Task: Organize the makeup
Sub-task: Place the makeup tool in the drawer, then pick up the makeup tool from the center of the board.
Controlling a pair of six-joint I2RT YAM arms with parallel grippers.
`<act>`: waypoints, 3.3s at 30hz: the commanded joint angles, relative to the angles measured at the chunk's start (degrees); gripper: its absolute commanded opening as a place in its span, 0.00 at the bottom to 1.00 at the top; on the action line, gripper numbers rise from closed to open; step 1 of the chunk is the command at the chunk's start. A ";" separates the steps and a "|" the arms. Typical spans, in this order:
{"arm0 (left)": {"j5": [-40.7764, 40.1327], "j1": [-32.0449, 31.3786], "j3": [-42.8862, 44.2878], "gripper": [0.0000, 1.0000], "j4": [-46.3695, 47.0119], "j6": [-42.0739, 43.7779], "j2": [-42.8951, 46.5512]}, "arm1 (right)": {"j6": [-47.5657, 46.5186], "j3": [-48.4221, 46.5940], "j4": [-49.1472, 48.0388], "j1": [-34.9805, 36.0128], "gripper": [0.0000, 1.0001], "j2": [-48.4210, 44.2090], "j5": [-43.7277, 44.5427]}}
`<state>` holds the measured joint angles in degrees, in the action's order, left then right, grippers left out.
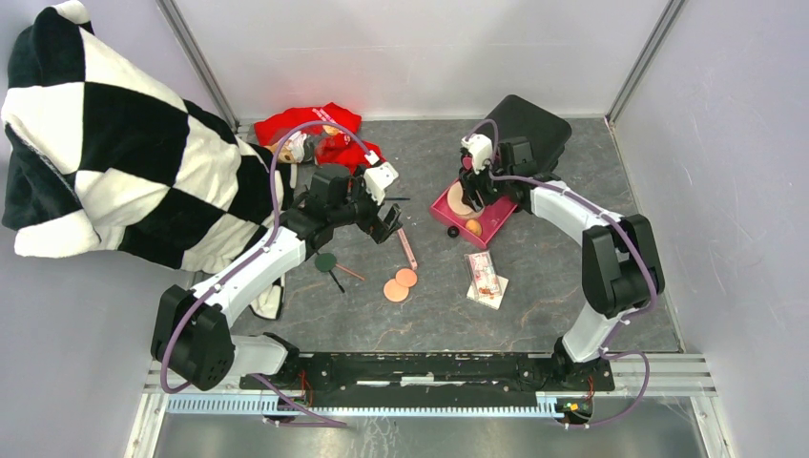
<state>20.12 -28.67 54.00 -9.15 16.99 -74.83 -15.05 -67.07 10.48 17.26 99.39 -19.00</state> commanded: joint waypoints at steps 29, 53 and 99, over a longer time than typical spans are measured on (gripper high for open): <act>5.33 0.19 -9.55 1.00 -2.18 21.19 1.74 | -7.86 2.67 2.80 4.27 0.73 -13.09 -18.80; 10.23 -9.53 -7.97 0.84 -9.93 34.18 -7.58 | -13.68 12.31 4.37 9.07 0.72 -16.49 -12.21; 20.10 -8.55 -2.94 0.02 -10.56 28.20 -5.91 | -20.71 13.34 8.41 3.37 0.71 -16.59 -34.26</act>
<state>29.43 -40.14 47.24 -18.31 48.88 -83.88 -30.44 -54.39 17.56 20.88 84.93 -42.89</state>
